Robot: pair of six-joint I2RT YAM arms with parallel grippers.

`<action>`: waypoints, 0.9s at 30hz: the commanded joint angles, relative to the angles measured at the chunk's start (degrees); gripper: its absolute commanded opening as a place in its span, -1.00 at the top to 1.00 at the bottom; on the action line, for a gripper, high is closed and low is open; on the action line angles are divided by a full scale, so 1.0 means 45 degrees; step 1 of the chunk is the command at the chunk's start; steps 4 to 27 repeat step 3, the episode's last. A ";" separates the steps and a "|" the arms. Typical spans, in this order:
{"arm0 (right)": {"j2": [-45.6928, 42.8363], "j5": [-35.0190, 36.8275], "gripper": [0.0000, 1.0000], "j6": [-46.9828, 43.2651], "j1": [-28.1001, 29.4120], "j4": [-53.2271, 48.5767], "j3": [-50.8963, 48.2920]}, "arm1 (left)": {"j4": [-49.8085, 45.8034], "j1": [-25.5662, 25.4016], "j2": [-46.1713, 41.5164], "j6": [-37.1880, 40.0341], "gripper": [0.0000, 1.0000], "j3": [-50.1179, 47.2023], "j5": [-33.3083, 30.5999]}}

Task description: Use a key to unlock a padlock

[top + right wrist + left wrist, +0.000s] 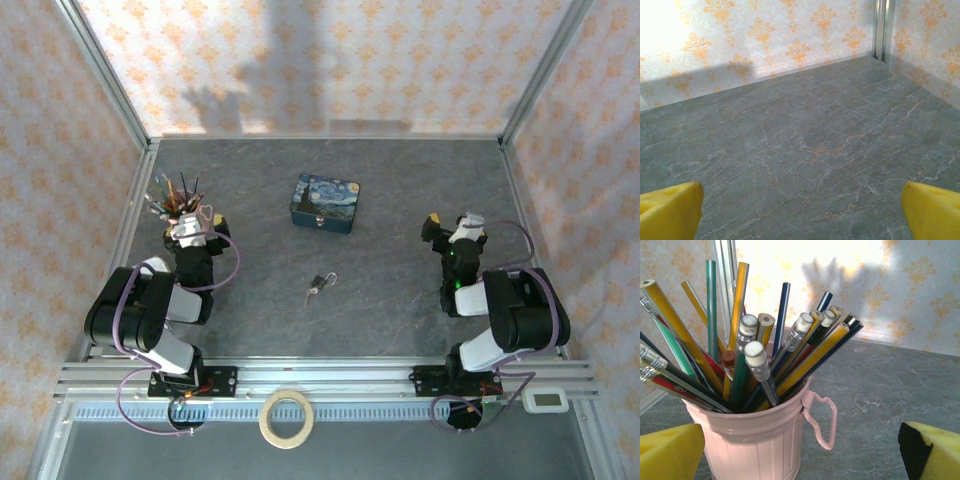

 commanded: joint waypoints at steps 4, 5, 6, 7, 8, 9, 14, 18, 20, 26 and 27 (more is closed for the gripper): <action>0.0015 -0.0084 -0.99 -0.0180 0.0017 0.0336 0.0069 | -0.0009 0.0113 -0.0006 0.0171 -0.99 0.0195 0.0239; 0.0015 -0.0084 -0.99 -0.0180 0.0017 0.0336 0.0069 | -0.0009 0.0113 -0.0006 0.0171 -0.99 0.0195 0.0239; 0.0015 -0.0084 -0.99 -0.0180 0.0017 0.0336 0.0069 | -0.0009 0.0113 -0.0006 0.0171 -0.99 0.0195 0.0239; 0.0015 -0.0084 -0.99 -0.0180 0.0017 0.0336 0.0069 | -0.0009 0.0113 -0.0006 0.0171 -0.99 0.0195 0.0239; 0.0015 -0.0084 -0.99 -0.0180 0.0017 0.0336 0.0069 | -0.0009 0.0113 -0.0006 0.0171 -0.99 0.0195 0.0239; 0.0015 -0.0084 -0.99 -0.0180 0.0017 0.0336 0.0069 | -0.0009 0.0113 -0.0006 0.0171 -0.99 0.0195 0.0239; 0.0015 -0.0084 -0.99 -0.0180 0.0017 0.0336 0.0069 | -0.0009 0.0113 -0.0006 0.0171 -0.99 0.0195 0.0239; 0.0015 -0.0084 -0.99 -0.0180 0.0017 0.0336 0.0069 | -0.0009 0.0113 -0.0006 0.0171 -0.99 0.0195 0.0239; 0.0015 -0.0084 -0.99 -0.0180 0.0017 0.0336 0.0069 | -0.0009 0.0113 -0.0006 0.0171 -0.99 0.0195 0.0239; 0.0015 -0.0084 -0.99 -0.0180 0.0017 0.0336 0.0069 | -0.0009 0.0113 -0.0006 0.0171 -0.99 0.0195 0.0239; 0.0015 -0.0084 -0.99 -0.0180 0.0017 0.0336 0.0069 | -0.0009 0.0113 -0.0006 0.0171 -0.99 0.0195 0.0239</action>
